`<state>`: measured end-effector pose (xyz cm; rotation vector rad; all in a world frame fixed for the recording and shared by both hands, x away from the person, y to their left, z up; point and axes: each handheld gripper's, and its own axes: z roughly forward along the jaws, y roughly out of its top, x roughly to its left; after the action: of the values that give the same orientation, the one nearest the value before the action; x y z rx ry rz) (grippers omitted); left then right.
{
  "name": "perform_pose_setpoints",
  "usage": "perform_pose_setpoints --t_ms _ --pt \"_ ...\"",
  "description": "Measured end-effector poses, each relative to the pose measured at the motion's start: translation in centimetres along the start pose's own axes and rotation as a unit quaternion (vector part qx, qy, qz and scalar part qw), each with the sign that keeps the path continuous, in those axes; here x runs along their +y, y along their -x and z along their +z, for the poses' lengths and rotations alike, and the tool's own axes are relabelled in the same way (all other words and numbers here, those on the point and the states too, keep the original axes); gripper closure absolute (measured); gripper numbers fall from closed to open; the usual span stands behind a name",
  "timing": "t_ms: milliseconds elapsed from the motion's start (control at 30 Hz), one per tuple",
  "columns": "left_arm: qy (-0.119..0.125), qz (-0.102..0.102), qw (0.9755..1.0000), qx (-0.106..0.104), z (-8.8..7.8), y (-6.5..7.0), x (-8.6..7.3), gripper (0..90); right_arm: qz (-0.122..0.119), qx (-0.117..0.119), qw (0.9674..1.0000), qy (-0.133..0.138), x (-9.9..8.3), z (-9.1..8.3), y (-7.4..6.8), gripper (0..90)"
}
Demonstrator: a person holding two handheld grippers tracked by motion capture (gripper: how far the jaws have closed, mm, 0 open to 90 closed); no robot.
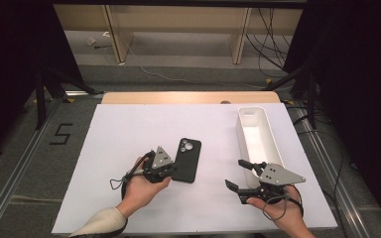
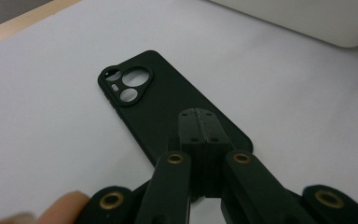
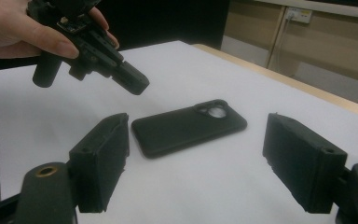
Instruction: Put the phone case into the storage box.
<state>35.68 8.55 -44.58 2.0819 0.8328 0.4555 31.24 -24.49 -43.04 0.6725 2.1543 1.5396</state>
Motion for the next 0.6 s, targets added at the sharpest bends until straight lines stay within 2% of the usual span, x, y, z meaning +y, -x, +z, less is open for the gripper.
perform_pose_setpoints --t_ms 133,333,600 --pt "-0.009 -0.006 0.9999 0.007 0.1 -0.6 -0.4 89.7 0.0 0.001 1.0 0.0 0.0 0.0 0.0 23.8" --pt "-0.036 -0.016 0.9989 0.025 0.4 -1.7 -1.2 89.7 -0.001 0.001 1.0 0.001 0.0 0.0 0.0 23.8" --pt "-0.064 -0.022 0.9972 0.032 1.0 -2.4 -1.9 89.7 -0.002 0.002 1.0 0.0 0.0 0.0 -0.1 23.8"
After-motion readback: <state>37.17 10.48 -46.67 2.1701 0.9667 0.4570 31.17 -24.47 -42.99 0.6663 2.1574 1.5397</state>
